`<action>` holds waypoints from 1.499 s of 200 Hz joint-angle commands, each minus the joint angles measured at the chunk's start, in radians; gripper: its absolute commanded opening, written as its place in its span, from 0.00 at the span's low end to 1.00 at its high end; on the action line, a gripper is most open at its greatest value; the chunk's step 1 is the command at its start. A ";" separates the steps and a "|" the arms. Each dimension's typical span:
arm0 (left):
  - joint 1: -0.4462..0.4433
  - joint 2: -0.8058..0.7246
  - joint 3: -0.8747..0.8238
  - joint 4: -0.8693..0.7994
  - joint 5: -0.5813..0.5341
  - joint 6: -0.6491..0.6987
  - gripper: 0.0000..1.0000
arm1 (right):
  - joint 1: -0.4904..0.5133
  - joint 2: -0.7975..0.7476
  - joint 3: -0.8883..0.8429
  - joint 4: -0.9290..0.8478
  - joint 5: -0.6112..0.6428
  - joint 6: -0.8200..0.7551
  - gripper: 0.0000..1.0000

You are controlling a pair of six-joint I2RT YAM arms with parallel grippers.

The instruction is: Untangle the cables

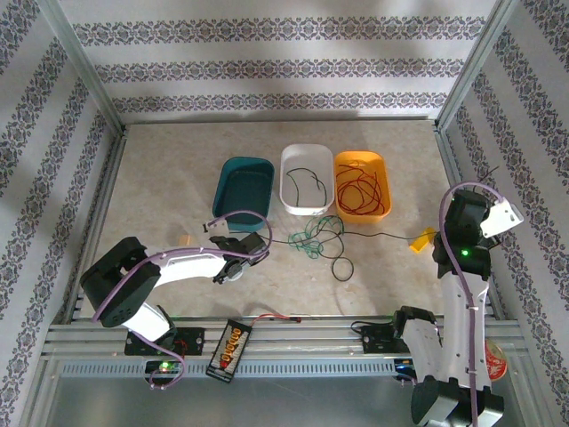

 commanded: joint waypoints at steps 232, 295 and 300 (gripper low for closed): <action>-0.156 0.463 0.539 0.384 0.619 0.820 0.38 | 0.323 0.154 0.043 0.051 -0.196 -0.214 0.00; -0.143 0.404 0.405 0.434 0.556 0.740 0.00 | 0.273 0.113 0.076 -0.002 0.028 -0.242 0.00; -0.140 0.391 0.389 0.437 0.554 0.736 0.00 | 0.263 0.109 0.078 -0.004 0.037 -0.242 0.00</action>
